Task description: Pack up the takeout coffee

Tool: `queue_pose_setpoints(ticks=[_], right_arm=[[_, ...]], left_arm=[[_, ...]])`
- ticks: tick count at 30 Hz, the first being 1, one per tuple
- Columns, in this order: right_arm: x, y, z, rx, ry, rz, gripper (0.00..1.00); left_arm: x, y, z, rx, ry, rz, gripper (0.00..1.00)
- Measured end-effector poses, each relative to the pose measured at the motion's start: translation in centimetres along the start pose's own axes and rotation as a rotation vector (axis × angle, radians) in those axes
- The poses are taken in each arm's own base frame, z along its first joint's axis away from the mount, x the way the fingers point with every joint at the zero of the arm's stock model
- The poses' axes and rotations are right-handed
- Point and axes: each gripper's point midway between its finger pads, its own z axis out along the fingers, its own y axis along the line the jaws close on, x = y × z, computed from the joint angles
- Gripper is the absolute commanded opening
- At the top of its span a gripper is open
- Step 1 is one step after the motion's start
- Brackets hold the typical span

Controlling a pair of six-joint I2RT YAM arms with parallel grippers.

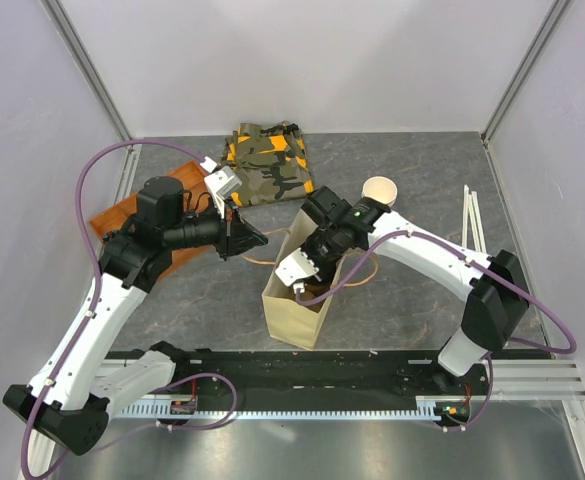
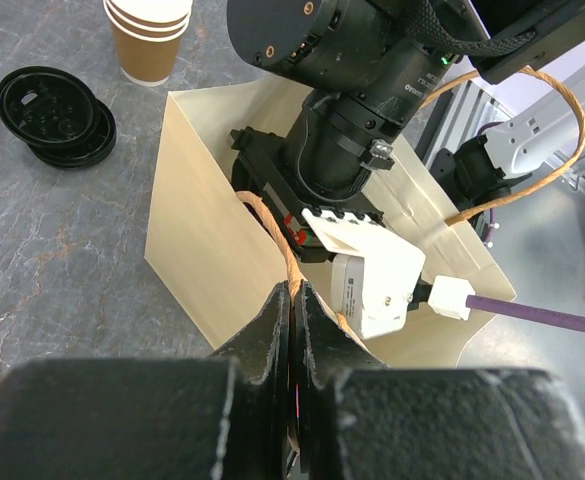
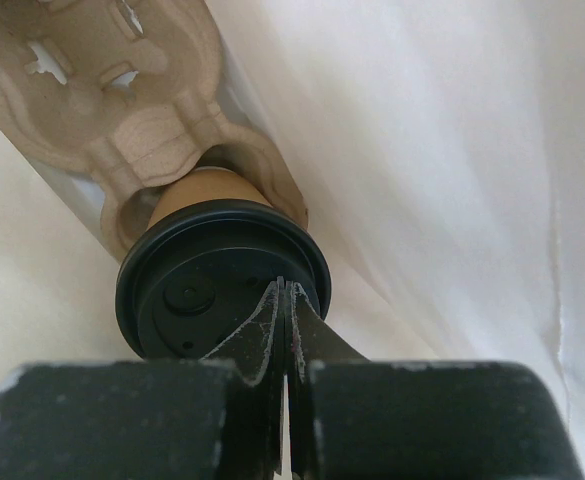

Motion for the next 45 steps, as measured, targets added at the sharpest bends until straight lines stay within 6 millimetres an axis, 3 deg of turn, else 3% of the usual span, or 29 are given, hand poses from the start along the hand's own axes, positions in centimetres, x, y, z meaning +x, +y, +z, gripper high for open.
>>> queue_pose_setpoints(ticks=[23,32,45], right_arm=[[-0.4,0.1,-1.0,0.003,-0.020,0.036,0.01],[-2.7,-1.6,-4.0,0.122,-0.081,0.052,0.08],[-6.3,-5.4,-11.9,0.452,-0.167,0.096,0.12]], left_arm=[[0.1,0.1,0.2,0.005,0.008,-0.005,0.02],[0.2,0.2,0.4,0.005,0.015,-0.010,0.04],[-0.3,0.2,0.9,0.011,0.019,0.007,0.78]])
